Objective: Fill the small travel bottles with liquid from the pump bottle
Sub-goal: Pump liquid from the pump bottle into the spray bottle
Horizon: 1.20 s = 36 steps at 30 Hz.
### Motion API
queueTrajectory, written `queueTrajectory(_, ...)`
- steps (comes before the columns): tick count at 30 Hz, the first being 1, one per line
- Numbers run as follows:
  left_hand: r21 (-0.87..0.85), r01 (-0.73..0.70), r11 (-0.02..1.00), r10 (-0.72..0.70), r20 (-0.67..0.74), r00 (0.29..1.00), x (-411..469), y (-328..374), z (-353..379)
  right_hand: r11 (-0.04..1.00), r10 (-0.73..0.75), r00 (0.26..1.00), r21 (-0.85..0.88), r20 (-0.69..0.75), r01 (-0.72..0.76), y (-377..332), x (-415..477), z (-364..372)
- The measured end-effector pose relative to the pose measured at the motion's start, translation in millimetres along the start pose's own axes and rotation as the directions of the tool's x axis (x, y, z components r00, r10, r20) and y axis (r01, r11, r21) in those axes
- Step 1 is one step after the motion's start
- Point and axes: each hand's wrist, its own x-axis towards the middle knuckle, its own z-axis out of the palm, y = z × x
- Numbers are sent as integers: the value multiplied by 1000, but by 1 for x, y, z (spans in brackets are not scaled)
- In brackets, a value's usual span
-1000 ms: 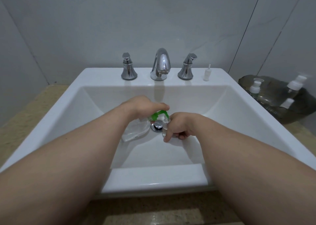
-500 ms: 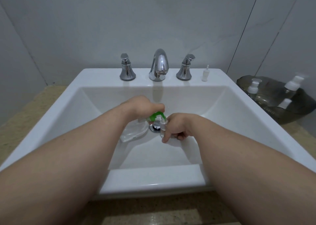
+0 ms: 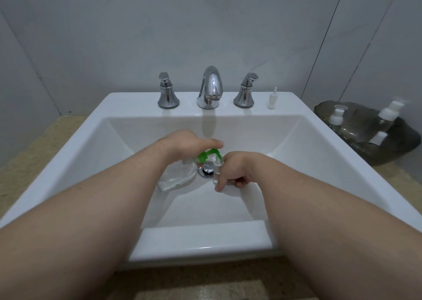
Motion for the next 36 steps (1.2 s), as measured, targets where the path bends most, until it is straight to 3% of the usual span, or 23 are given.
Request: queueTrajectory(36,13,-20,1000,21,-31,999,-2,3,0,1000,-5,1000,-20,-18,4,2,1,0)
